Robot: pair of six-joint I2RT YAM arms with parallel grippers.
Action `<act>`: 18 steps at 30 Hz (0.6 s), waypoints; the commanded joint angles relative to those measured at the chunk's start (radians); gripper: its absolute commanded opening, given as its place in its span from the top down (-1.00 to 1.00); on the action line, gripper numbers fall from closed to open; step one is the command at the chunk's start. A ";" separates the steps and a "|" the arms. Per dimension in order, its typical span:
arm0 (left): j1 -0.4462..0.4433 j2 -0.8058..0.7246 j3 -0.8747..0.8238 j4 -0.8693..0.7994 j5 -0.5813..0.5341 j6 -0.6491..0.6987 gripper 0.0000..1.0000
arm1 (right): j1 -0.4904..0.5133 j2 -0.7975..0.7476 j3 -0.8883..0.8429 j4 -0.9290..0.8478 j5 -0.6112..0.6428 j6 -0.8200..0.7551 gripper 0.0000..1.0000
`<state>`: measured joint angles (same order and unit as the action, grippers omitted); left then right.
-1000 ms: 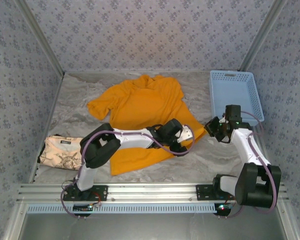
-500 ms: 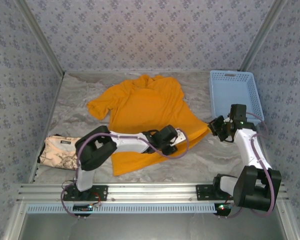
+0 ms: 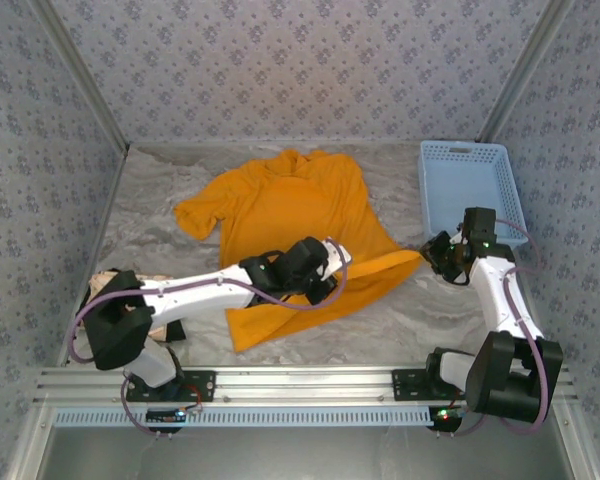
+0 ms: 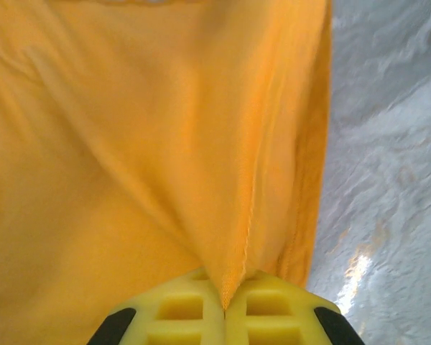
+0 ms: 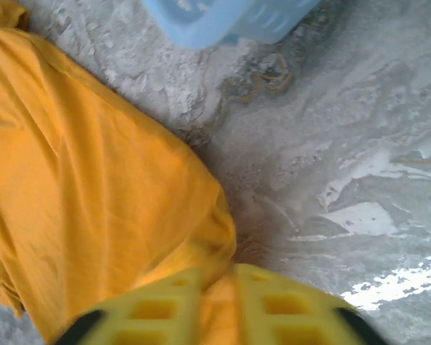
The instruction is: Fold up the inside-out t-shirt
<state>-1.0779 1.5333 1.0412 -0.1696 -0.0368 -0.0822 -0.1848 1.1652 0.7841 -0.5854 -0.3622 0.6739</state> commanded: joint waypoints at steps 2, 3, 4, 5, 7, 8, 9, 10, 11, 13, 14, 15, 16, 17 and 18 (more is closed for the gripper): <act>0.082 -0.023 0.057 -0.035 0.122 -0.057 1.00 | 0.067 -0.080 -0.025 0.020 -0.006 -0.127 0.22; 0.110 -0.011 0.067 -0.031 0.165 -0.057 1.00 | 0.098 -0.120 -0.048 0.031 -0.014 -0.136 0.20; 0.136 0.003 0.080 -0.034 0.192 -0.063 1.00 | 0.128 -0.163 -0.086 0.050 -0.019 -0.144 0.18; 0.157 0.019 0.094 -0.039 0.212 -0.070 1.00 | 0.159 -0.201 -0.114 0.076 -0.047 -0.164 0.16; 0.204 0.057 0.141 -0.067 0.272 -0.078 1.00 | 0.234 -0.296 -0.173 0.110 -0.094 -0.241 0.16; 0.216 0.073 0.161 -0.079 0.296 -0.075 1.00 | 0.274 -0.329 -0.196 0.130 -0.125 -0.276 0.16; 0.227 0.088 0.181 -0.092 0.312 -0.069 1.00 | 0.331 -0.362 -0.219 0.152 -0.145 -0.310 0.16; 0.235 0.100 0.195 -0.102 0.326 -0.068 1.00 | 0.397 -0.379 -0.233 0.166 -0.130 -0.326 0.14; 0.242 0.107 0.202 -0.103 0.337 -0.072 1.00 | 0.452 -0.383 -0.245 0.189 -0.116 -0.332 0.12; 0.263 0.122 0.218 -0.108 0.352 -0.079 1.00 | 0.606 -0.368 -0.283 0.299 -0.084 -0.364 0.06; 0.272 0.131 0.229 -0.117 0.353 -0.080 1.00 | 0.695 -0.349 -0.301 0.361 -0.023 -0.377 0.03; 0.283 0.136 0.238 -0.127 0.358 -0.081 1.00 | 0.756 -0.327 -0.311 0.417 0.039 -0.393 -0.02; 0.293 0.139 0.248 -0.136 0.365 -0.079 1.00 | 0.834 -0.293 -0.321 0.476 0.116 -0.413 -0.06; 0.304 0.140 0.254 -0.143 0.373 -0.077 1.00 | 0.891 -0.255 -0.328 0.541 0.178 -0.434 -0.10; 0.314 0.139 0.257 -0.146 0.377 -0.077 1.00 | 0.927 -0.207 -0.329 0.592 0.223 -0.450 -0.13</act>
<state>-0.7925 1.6669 1.2510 -0.2836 0.2836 -0.1513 0.6533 0.8852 0.4786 -0.2035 -0.3206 0.3168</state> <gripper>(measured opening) 0.062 0.554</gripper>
